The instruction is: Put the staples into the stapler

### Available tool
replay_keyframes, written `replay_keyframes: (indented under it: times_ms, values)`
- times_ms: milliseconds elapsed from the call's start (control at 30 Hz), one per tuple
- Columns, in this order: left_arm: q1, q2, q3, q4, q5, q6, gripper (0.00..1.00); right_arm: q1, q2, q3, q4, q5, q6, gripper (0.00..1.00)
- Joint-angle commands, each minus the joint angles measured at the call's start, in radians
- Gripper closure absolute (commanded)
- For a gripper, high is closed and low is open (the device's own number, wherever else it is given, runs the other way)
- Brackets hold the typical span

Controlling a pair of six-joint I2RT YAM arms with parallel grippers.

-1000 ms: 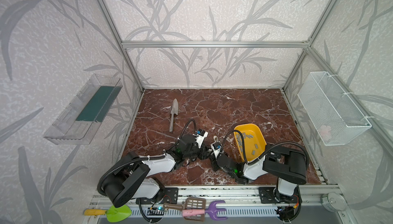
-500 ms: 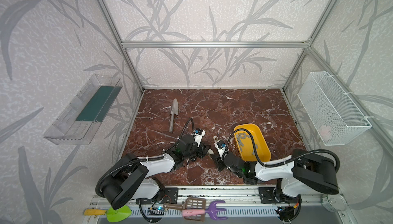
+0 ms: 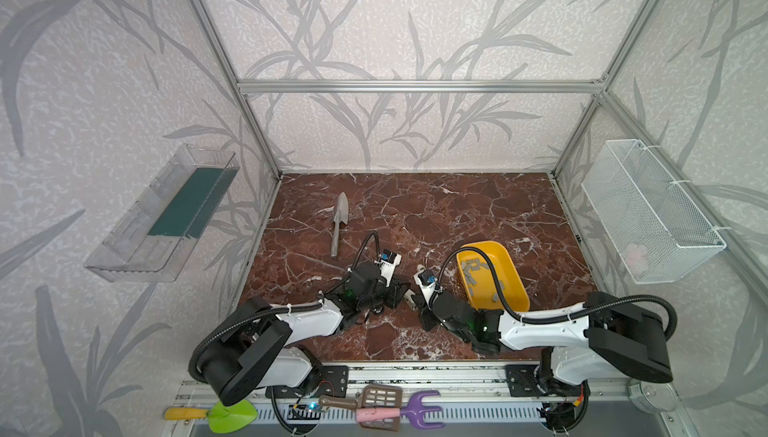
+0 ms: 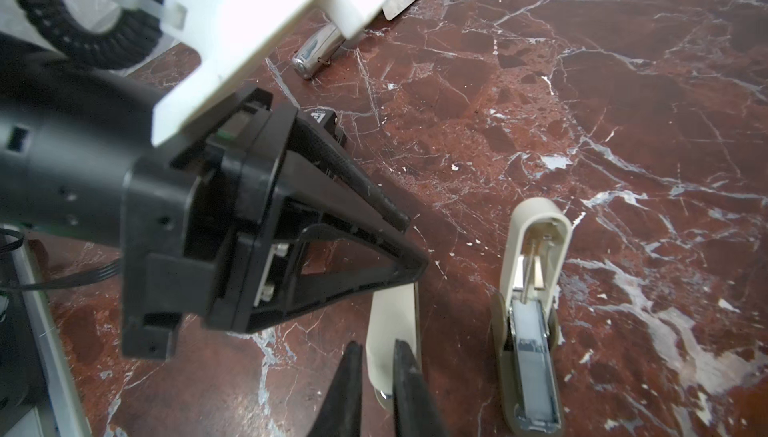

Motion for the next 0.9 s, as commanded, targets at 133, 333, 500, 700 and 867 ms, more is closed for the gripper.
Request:
replay_keyframes:
  times_ms: [133, 333, 500, 700, 867]
  values:
    - [-0.004, 0.017, -0.007, -0.035, -0.001, 0.016, 0.68, -0.01, 0.075, 0.043, -0.057, 0.003, 0.005, 0.85]
    - [-0.004, 0.017, -0.015, -0.022, 0.017, 0.026, 0.69, -0.011, 0.11, 0.026, -0.044, -0.004, 0.039, 0.87]
    - [-0.004, 0.027, -0.016, -0.015, 0.017, 0.03, 0.69, -0.008, 0.136, 0.014, -0.021, -0.021, 0.062, 0.88]
    - [-0.005, 0.045, -0.016, -0.008, 0.018, 0.032, 0.7, -0.003, 0.168, 0.008, -0.01, -0.022, 0.078, 0.89]
    - [-0.004, 0.048, -0.012, -0.007, 0.02, 0.03, 0.7, 0.007, 0.189, -0.004, 0.002, -0.011, 0.094, 0.89]
